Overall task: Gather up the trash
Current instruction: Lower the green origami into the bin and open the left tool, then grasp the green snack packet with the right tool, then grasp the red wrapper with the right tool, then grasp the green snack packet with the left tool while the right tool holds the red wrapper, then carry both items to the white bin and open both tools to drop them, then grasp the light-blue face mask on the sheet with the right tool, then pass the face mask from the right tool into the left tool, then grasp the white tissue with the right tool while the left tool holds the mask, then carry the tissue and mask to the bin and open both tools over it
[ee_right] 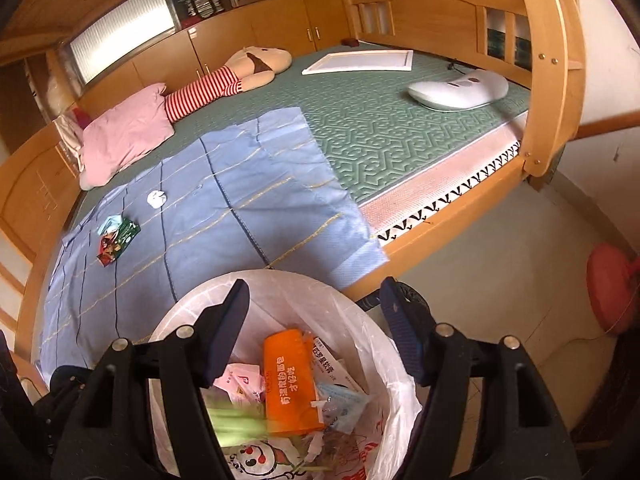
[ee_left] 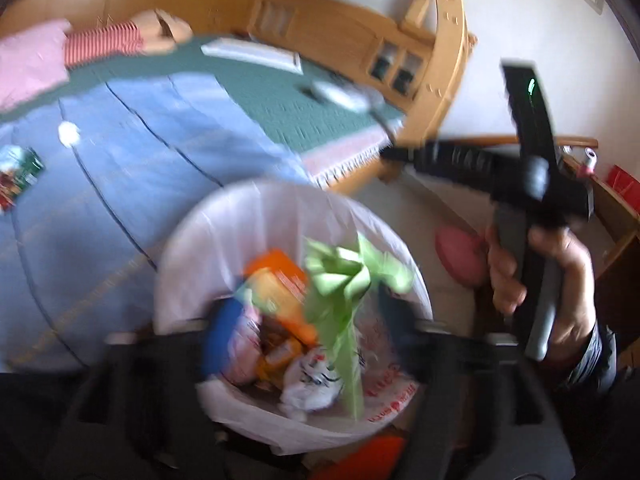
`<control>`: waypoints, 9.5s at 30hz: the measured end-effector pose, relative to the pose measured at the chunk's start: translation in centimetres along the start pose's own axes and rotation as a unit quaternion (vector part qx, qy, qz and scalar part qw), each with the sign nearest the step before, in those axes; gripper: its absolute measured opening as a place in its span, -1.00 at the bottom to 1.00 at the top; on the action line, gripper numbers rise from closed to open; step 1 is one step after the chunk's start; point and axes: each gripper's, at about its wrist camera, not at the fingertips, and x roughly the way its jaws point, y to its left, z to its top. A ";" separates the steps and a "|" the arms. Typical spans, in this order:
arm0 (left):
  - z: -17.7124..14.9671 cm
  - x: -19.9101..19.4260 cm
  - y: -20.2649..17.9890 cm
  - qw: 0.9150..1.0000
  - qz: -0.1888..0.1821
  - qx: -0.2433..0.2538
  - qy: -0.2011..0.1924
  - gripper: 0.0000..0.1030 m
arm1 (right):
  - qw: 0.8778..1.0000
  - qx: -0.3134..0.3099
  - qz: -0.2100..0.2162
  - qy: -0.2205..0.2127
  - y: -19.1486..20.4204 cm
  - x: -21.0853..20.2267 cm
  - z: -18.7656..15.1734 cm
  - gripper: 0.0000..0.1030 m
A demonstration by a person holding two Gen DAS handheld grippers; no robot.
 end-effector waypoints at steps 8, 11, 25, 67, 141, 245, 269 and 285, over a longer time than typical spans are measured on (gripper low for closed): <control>1.1 -4.2 7.0 0.989 0.111 -0.062 -0.070 0.69 | 0.999 -0.006 0.040 0.031 5.5 3.1 2.0 0.30; 1.3 -8.8 14.7 0.955 0.239 -0.139 -0.105 0.69 | 0.993 -0.050 0.090 0.050 10.6 4.1 3.9 0.31; -4.6 -16.9 38.3 0.846 0.414 -0.314 -0.120 0.71 | 0.945 -0.120 0.245 0.181 41.0 21.9 4.8 0.27; -8.5 -18.1 41.6 0.809 0.358 -0.459 -0.080 0.77 | 0.942 -0.252 0.120 0.186 59.9 39.0 1.0 -0.43; -0.9 -18.7 4.5 0.879 0.427 -0.074 -0.201 -0.56 | 0.976 -0.166 0.138 -0.023 18.1 -2.2 -0.6 -0.49; -9.5 -16.5 42.9 0.832 0.275 -0.480 -0.047 0.77 | 0.981 -0.122 0.071 0.133 59.7 41.6 8.5 -0.55; -6.4 -13.7 37.0 0.883 0.334 -0.328 -0.036 -0.43 | 0.911 -0.356 0.207 0.042 44.8 8.9 1.8 -0.55; -1.4 -23.2 12.7 0.842 0.469 -0.161 -0.212 -0.41 | 0.937 -0.251 0.239 -0.049 31.2 -3.3 0.6 -0.55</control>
